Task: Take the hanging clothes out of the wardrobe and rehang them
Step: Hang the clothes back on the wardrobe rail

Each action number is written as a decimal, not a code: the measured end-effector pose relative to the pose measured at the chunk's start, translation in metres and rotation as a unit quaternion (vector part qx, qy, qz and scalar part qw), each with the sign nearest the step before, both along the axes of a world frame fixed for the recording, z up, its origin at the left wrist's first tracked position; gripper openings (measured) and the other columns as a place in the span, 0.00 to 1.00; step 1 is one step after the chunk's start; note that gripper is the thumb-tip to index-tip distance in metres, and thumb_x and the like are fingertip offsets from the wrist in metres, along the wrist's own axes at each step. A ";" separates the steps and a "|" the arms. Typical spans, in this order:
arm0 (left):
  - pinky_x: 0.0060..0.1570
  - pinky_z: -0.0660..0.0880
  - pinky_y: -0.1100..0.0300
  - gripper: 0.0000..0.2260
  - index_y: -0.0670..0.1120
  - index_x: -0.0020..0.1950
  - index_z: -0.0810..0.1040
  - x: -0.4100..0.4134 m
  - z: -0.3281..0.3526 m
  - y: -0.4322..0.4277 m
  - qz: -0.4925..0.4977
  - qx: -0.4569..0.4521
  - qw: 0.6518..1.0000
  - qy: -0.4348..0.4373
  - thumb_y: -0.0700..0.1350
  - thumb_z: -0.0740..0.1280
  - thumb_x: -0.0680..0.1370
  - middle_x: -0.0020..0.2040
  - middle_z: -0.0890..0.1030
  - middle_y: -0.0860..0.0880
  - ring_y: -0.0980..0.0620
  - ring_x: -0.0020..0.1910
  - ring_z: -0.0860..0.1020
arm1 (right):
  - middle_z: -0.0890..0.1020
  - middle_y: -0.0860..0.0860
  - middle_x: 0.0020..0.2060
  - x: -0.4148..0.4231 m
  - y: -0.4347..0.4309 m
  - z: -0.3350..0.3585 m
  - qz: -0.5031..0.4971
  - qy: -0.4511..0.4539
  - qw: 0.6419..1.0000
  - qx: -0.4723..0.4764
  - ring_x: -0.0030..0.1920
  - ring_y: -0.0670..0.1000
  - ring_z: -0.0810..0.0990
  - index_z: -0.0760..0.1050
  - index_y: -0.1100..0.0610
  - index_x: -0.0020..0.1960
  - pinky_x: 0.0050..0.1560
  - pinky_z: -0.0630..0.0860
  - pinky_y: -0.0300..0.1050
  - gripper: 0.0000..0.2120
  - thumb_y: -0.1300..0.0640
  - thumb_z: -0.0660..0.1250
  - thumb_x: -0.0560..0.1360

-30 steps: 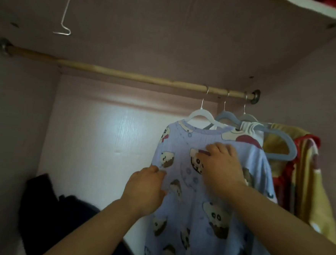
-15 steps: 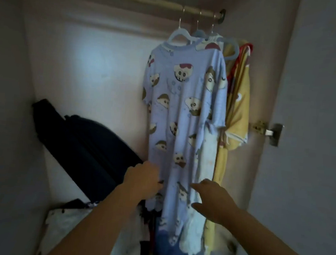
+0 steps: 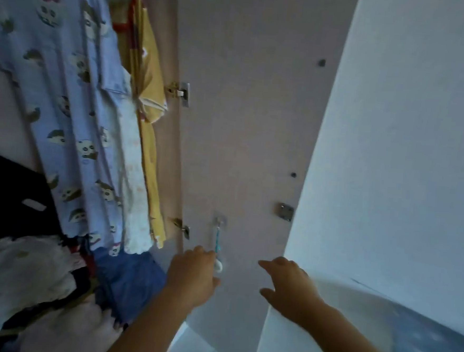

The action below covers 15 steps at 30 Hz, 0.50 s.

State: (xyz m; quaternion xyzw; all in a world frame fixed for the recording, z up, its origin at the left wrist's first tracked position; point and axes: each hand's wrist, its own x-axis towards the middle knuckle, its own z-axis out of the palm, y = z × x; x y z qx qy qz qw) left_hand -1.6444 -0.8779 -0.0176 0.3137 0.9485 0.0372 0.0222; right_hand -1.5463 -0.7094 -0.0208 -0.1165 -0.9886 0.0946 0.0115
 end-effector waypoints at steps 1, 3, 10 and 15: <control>0.58 0.67 0.55 0.19 0.52 0.66 0.68 0.020 0.000 0.017 -0.022 -0.002 1.000 0.002 0.55 0.62 0.77 0.63 0.71 0.48 0.47 0.62 0.72 | 0.67 0.50 0.68 0.027 0.013 -0.003 -0.027 0.000 1.000 0.000 0.67 0.53 0.67 0.58 0.48 0.74 0.65 0.64 0.44 0.28 0.48 0.62 0.77; 0.59 0.66 0.55 0.20 0.49 0.66 0.68 0.065 0.000 0.049 -0.078 -0.021 0.997 0.020 0.55 0.62 0.77 0.63 0.71 0.47 0.45 0.62 0.71 | 0.68 0.51 0.68 0.087 0.037 -0.008 -0.085 0.000 0.996 -0.005 0.66 0.53 0.67 0.59 0.48 0.74 0.65 0.64 0.44 0.27 0.49 0.62 0.77; 0.56 0.67 0.55 0.20 0.48 0.66 0.67 0.277 -0.014 0.140 -0.296 0.001 0.955 0.014 0.56 0.60 0.78 0.62 0.71 0.48 0.46 0.60 0.71 | 0.68 0.52 0.66 0.353 0.080 -0.027 -0.290 0.008 0.957 -0.024 0.67 0.54 0.67 0.60 0.49 0.73 0.65 0.64 0.45 0.26 0.49 0.62 0.77; 0.56 0.69 0.56 0.21 0.49 0.66 0.68 0.465 -0.022 0.176 -0.436 0.004 0.900 -0.006 0.57 0.62 0.77 0.63 0.71 0.49 0.47 0.62 0.71 | 0.71 0.52 0.64 0.563 0.056 -0.038 -0.448 0.002 0.894 -0.037 0.64 0.55 0.69 0.64 0.50 0.71 0.63 0.67 0.46 0.25 0.50 0.64 0.75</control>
